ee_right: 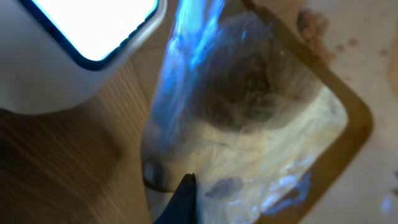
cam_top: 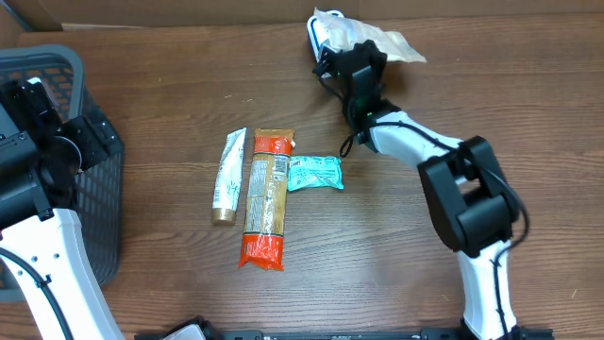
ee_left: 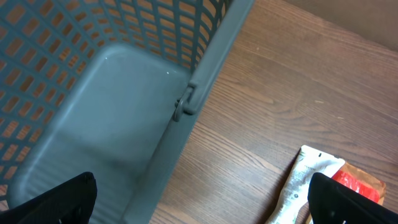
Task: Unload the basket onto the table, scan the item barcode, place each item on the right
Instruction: 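Hold the bread bag label over the scanner window, then move the bread bag right and lay it on the table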
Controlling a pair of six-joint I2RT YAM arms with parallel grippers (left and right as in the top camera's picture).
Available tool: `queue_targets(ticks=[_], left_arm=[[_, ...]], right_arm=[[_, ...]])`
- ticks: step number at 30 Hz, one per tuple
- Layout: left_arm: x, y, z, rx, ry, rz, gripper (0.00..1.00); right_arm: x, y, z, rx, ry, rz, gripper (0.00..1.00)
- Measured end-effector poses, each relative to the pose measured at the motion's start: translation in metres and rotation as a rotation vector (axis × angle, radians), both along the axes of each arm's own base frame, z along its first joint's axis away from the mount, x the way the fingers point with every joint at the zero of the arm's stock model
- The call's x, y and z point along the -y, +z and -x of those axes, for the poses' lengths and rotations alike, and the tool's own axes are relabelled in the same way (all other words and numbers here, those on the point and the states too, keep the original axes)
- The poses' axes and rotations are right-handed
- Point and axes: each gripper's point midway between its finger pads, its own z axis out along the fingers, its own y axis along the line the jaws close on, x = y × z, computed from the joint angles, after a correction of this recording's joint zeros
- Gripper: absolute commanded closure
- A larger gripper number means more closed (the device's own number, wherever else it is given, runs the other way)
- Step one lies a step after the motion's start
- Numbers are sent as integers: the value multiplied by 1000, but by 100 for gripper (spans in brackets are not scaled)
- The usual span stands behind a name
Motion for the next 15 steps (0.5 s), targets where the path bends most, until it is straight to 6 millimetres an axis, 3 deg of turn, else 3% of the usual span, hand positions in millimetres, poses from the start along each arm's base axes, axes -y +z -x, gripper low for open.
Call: queue_targets(ticks=[4, 6, 9, 12, 15], left_arm=[[0, 0, 0, 0, -1, 1, 1], [0, 0, 0, 0, 0, 0, 1], [0, 0, 0, -1, 0, 1, 0], [0, 0, 0, -1, 0, 0, 0], [0, 0, 0, 0, 0, 0, 0]], right_arm=[[13, 54, 26, -12, -60, -143, 96], [21, 94, 47, 8, -88, -268, 97], [29, 139, 84, -11, -97, -499, 96], [30, 164, 119, -97, -62, -757, 96], [44, 165, 148, -251, -80, -1025, 96]])
